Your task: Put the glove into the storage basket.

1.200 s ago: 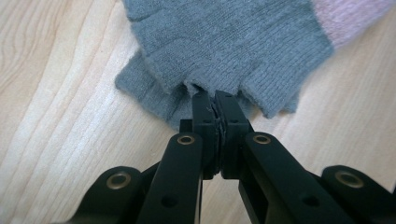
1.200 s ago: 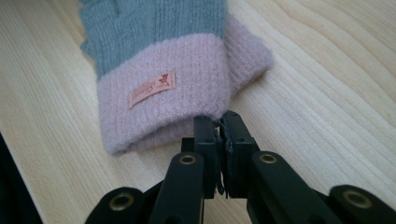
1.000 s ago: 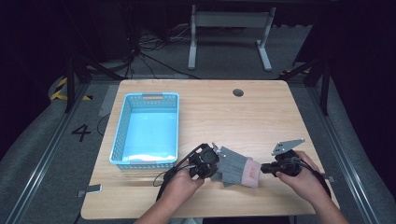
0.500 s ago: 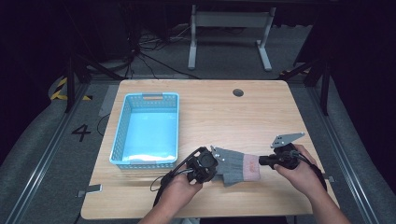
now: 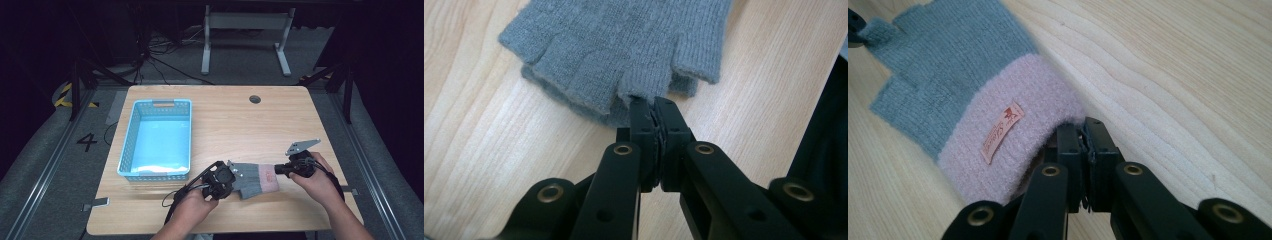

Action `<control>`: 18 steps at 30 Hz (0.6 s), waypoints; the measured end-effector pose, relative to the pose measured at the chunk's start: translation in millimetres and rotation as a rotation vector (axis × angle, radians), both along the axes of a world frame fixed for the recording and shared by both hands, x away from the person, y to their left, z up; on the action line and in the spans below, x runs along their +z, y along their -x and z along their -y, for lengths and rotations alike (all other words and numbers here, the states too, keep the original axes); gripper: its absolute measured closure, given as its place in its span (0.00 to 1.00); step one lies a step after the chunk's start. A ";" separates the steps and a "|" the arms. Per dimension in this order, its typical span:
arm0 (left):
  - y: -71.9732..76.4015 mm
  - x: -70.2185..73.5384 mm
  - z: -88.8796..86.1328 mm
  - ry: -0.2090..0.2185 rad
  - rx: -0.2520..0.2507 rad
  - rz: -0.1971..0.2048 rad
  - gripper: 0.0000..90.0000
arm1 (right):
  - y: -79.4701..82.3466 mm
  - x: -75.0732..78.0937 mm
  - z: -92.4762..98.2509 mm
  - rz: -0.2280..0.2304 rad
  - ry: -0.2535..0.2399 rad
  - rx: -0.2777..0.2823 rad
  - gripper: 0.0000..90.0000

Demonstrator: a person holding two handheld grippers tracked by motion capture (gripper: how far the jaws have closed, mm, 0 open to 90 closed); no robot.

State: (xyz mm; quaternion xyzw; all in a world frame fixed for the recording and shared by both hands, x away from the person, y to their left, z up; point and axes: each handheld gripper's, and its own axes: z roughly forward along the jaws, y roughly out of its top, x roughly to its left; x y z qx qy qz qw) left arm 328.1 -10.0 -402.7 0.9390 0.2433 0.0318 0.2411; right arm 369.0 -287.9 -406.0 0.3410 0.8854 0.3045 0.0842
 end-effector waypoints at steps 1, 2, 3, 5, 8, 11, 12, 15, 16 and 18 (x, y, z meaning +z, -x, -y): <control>-0.6 -0.6 0.0 -0.002 -0.003 0.000 0.98 | -0.7 -1.2 0.0 -0.003 0.000 -0.001 0.98; -1.0 -1.0 -0.1 -0.007 -0.002 -0.004 0.98 | -1.3 -2.2 0.0 -0.005 0.000 -0.002 0.98; -1.6 -1.8 0.2 -0.006 -0.003 -0.006 0.98 | -1.9 -3.2 -0.2 -0.004 0.001 -0.004 0.98; -2.5 -3.2 0.5 -0.013 -0.006 -0.018 0.98 | -2.8 -4.8 -0.6 -0.008 0.003 -0.004 0.98; -4.0 -5.8 0.4 -0.019 -0.004 -0.023 0.98 | -3.9 -7.1 -2.0 -0.013 0.006 -0.005 0.98; -4.9 -7.0 -0.3 -0.016 0.005 -0.028 0.98 | -4.7 -8.7 -3.2 -0.016 0.008 -0.004 0.98; -5.6 -7.4 -0.5 -0.019 0.004 -0.028 0.98 | -5.0 -9.2 -3.4 -0.016 0.009 -0.004 0.98; -7.3 -10.9 0.2 -0.026 0.005 -0.036 0.98 | -6.2 -11.8 -4.2 -0.019 0.013 -0.006 0.98; -7.3 -10.9 0.2 -0.026 0.005 -0.036 0.98 | -6.2 -11.8 -4.2 -0.019 0.013 -0.006 0.98; -8.9 -14.3 0.9 -0.033 0.003 -0.044 0.97 | -7.4 -14.9 -4.9 -0.023 0.018 -0.007 0.98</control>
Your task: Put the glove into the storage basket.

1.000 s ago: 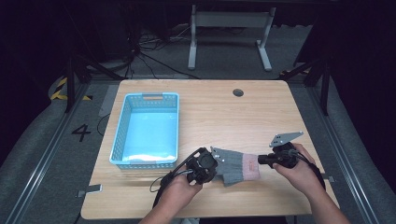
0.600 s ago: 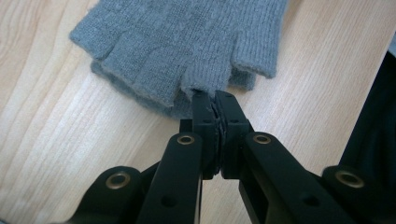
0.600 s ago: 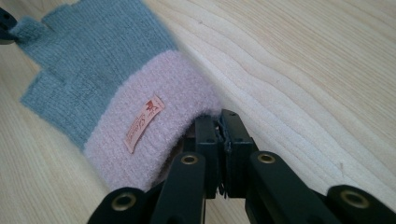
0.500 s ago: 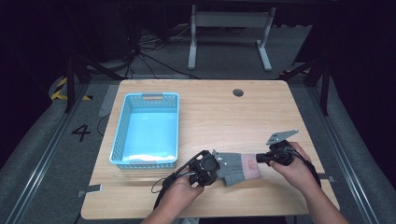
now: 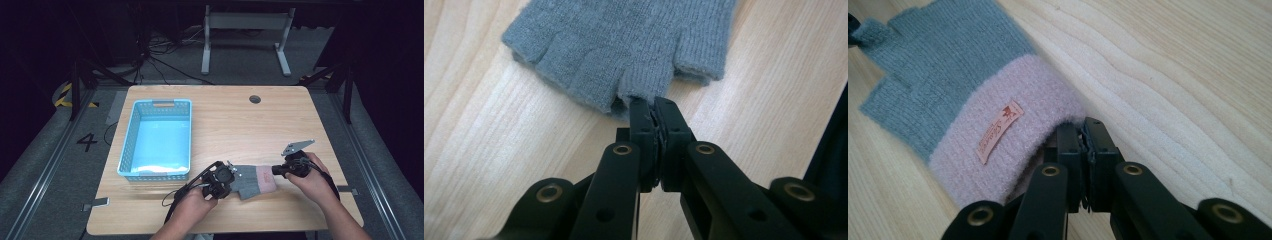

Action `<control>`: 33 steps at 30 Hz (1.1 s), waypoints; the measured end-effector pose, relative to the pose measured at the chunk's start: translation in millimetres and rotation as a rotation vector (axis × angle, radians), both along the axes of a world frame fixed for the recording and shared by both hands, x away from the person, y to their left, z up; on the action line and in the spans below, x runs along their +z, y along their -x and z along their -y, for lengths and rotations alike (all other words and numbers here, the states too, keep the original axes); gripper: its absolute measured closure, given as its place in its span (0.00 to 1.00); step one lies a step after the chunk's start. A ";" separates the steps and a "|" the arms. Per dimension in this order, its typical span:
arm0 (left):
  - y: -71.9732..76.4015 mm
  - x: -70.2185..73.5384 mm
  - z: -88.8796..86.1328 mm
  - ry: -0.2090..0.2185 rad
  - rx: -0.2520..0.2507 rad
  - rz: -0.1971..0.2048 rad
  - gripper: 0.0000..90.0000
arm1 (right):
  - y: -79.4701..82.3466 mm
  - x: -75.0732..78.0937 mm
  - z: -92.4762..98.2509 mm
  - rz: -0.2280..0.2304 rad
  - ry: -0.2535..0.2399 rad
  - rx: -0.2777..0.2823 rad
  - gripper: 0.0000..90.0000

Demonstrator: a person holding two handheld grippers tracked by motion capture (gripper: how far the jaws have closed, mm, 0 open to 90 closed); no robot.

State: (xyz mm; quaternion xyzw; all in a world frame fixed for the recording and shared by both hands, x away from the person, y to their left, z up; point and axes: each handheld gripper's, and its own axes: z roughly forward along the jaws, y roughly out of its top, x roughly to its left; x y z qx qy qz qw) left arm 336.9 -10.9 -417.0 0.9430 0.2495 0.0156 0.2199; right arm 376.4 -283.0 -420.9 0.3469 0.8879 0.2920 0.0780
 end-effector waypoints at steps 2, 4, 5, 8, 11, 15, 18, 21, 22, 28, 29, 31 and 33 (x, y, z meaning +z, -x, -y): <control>-0.4 -1.6 0.3 0.001 0.007 -0.001 0.97 | -0.4 -1.6 -0.2 -0.005 0.005 -0.002 0.98; -1.2 -2.8 0.4 0.000 0.002 -0.004 0.97 | -0.7 -2.5 -0.1 -0.005 0.009 -0.002 0.97; -1.4 -3.3 0.3 0.000 0.002 -0.003 0.96 | -1.0 -2.8 0.4 -0.003 0.011 -0.005 0.97; -1.8 -3.6 -0.1 -0.002 0.008 -0.001 0.93 | -0.9 -3.0 0.5 0.001 0.015 -0.008 0.97; -4.1 -3.8 -2.8 -0.008 0.022 0.003 0.87 | 0.0 -2.3 2.0 0.007 0.027 -0.013 0.96; -5.0 -1.4 -5.8 0.004 0.025 -0.003 0.86 | 1.0 -0.4 6.3 0.018 0.017 -0.022 0.91; -3.7 4.2 -7.5 0.023 0.023 0.006 0.82 | 3.1 4.2 10.9 0.031 0.014 -0.034 0.90; -3.4 6.6 -8.0 0.032 0.023 0.010 0.81 | 4.6 6.8 12.8 0.039 0.008 -0.037 0.89; -2.9 8.0 -8.0 0.040 0.022 0.014 0.80 | 5.2 8.1 14.0 0.042 0.009 -0.036 0.89; -2.4 15.1 -6.5 0.067 0.021 0.035 0.75 | 8.6 13.7 20.8 0.050 -0.006 -0.057 0.87; -3.0 16.3 -6.2 0.071 0.021 0.036 0.74 | 8.9 14.2 22.0 0.049 -0.008 -0.062 0.86; -4.3 18.3 -5.0 0.081 0.024 0.040 0.71 | 9.5 15.1 24.8 0.052 -0.011 -0.071 0.86; -4.9 20.7 -3.8 0.092 0.034 0.049 0.68 | 10.3 15.5 27.1 0.048 -0.012 -0.079 0.86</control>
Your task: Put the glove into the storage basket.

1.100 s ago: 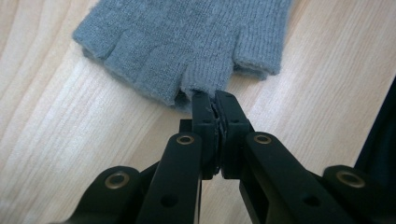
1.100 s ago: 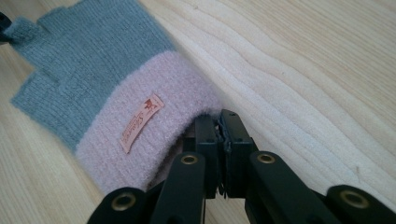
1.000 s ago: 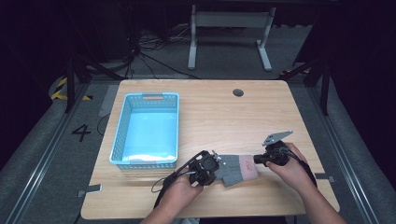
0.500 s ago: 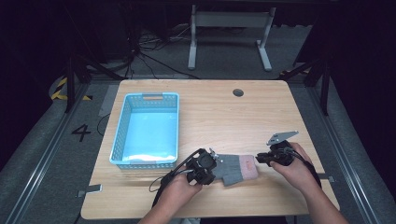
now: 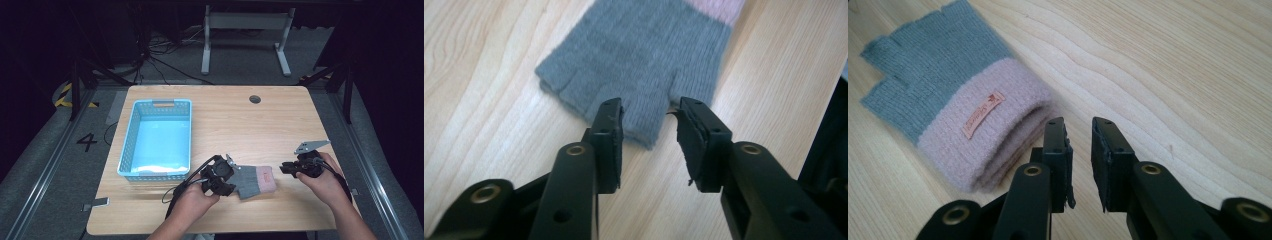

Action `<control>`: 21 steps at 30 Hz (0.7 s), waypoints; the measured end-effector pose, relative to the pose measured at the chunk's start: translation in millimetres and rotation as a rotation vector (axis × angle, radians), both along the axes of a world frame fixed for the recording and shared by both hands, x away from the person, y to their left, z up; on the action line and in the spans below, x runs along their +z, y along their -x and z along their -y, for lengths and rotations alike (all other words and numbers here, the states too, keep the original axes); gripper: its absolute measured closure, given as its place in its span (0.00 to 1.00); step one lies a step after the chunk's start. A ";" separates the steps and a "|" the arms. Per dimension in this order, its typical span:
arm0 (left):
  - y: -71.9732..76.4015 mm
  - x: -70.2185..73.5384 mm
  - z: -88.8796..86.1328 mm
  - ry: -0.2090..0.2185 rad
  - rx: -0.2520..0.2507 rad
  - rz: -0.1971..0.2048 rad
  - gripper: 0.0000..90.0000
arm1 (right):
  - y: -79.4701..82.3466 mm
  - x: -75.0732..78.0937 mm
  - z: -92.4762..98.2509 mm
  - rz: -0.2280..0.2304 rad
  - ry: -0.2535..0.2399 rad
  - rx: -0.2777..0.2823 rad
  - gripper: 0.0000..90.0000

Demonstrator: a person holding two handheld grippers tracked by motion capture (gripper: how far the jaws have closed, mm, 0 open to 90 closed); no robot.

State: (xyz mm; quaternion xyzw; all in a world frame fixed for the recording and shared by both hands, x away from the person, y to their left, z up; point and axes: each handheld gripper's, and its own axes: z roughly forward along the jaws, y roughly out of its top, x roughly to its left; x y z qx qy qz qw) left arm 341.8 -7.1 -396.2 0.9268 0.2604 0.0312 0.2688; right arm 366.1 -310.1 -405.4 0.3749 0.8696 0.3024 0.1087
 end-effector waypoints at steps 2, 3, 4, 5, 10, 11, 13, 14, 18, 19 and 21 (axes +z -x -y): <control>-2.0 2.1 1.3 0.014 0.006 0.009 0.66 | 0.6 0.2 1.8 0.001 -0.001 -0.003 0.86; -3.4 3.9 3.6 0.004 0.015 0.032 0.65 | 1.4 0.4 3.3 0.002 -0.005 -0.010 0.85; -3.4 3.9 3.6 0.004 0.015 0.032 0.63 | 1.4 0.4 3.3 0.002 -0.005 -0.010 0.85; -4.4 4.9 4.1 0.008 0.017 0.045 0.63 | 2.3 0.8 5.0 0.001 -0.008 -0.015 0.85; -10.8 7.2 8.2 0.055 0.034 0.045 0.61 | 4.3 1.9 8.1 0.005 -0.011 -0.024 0.85; -12.1 7.3 9.9 0.065 0.036 0.046 0.61 | 4.8 2.1 8.9 0.008 -0.010 -0.025 0.85; -15.6 7.4 13.6 0.089 0.025 0.035 0.59 | 6.1 2.3 10.8 0.007 -0.012 -0.028 0.84; -16.8 7.1 14.9 0.101 0.029 0.031 0.59 | 7.0 2.6 11.9 0.007 -0.015 -0.033 0.84; -22.3 4.3 22.5 0.080 0.023 0.034 0.56 | 8.9 3.3 16.0 0.008 -0.024 -0.044 0.83; -23.8 3.0 24.4 0.082 0.027 0.032 0.54 | 9.1 3.3 16.7 0.008 -0.026 -0.046 0.83; -26.0 0.0 28.0 0.070 0.027 0.037 0.48 | 9.5 3.3 18.1 0.004 -0.028 -0.052 0.83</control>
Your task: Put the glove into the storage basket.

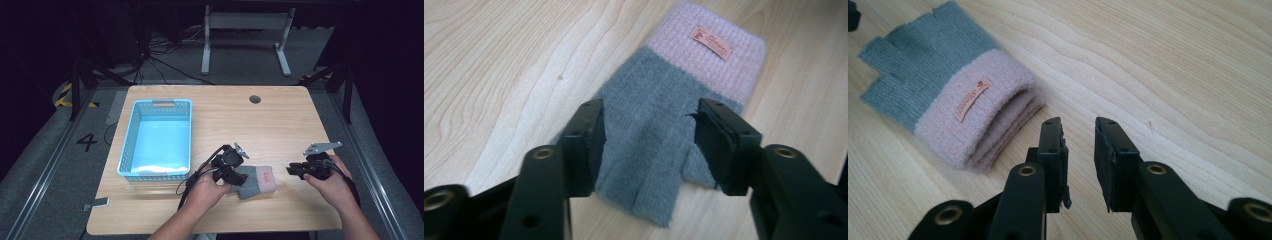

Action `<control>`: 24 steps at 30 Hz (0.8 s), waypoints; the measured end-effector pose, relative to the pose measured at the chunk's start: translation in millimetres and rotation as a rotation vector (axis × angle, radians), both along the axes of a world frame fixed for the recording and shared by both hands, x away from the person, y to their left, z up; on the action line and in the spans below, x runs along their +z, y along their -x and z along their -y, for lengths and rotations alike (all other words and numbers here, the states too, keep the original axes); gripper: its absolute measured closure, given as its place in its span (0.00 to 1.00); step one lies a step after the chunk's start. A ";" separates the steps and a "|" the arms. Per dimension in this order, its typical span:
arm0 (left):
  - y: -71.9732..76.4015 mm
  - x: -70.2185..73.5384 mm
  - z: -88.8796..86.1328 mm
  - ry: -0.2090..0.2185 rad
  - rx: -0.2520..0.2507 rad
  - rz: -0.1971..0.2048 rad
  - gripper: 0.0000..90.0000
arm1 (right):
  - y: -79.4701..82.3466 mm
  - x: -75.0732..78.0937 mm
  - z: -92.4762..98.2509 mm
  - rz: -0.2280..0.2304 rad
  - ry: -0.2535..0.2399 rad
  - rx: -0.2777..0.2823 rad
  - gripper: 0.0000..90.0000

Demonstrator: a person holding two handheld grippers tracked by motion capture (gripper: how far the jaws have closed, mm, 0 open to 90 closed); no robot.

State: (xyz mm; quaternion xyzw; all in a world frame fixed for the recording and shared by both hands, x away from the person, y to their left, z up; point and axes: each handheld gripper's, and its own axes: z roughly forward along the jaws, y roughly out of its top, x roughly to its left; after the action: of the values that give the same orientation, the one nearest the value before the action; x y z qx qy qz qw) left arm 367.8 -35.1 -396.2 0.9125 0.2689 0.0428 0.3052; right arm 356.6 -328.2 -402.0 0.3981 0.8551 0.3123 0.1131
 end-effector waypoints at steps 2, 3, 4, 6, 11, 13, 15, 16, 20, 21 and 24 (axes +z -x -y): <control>-3.0 -4.5 2.8 -0.020 0.004 -0.009 0.41 | -0.5 -0.2 1.2 -0.010 -0.025 0.007 0.81; -4.3 -6.8 4.2 -0.025 0.003 -0.010 0.41 | -0.5 -0.2 1.2 -0.010 -0.025 0.007 0.81; -5.4 -8.7 5.7 -0.032 0.001 -0.012 0.40 | -0.6 -0.3 1.3 -0.017 -0.046 0.012 0.81; -6.6 -13.5 10.9 -0.047 -0.005 -0.009 0.39 | -0.6 -0.4 1.0 -0.018 -0.050 0.015 0.80; -7.7 -23.5 23.3 -0.090 -0.031 -0.018 0.32 | -1.1 -1.9 0.0 -0.027 -0.055 0.019 0.78; -7.3 -26.4 26.3 -0.099 -0.030 -0.013 0.31 | -1.2 -2.1 0.1 -0.026 -0.059 0.018 0.78; -7.6 -29.6 28.4 -0.099 -0.034 -0.011 0.29 | -1.5 -2.6 0.9 -0.032 -0.075 0.017 0.77; -7.6 -30.4 29.0 -0.098 -0.037 -0.015 0.29 | -1.5 -2.8 1.1 -0.033 -0.077 0.015 0.77; -7.4 -33.7 31.7 -0.111 -0.047 -0.017 0.27 | -1.3 -3.4 1.6 -0.036 -0.078 0.014 0.77; -6.9 -34.7 32.5 -0.112 -0.039 -0.017 0.25 | -1.2 -3.5 1.6 -0.037 -0.078 0.015 0.77; -5.5 -37.9 35.4 -0.119 -0.046 -0.012 0.21 | -1.4 -3.1 2.2 -0.045 -0.108 0.020 0.76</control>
State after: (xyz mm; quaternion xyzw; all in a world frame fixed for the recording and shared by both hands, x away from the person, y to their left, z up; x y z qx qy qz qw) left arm 373.3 -70.5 -434.1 0.9352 0.2465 0.0462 0.2499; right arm 358.0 -330.4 -405.1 0.4020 0.8432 0.3502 0.0693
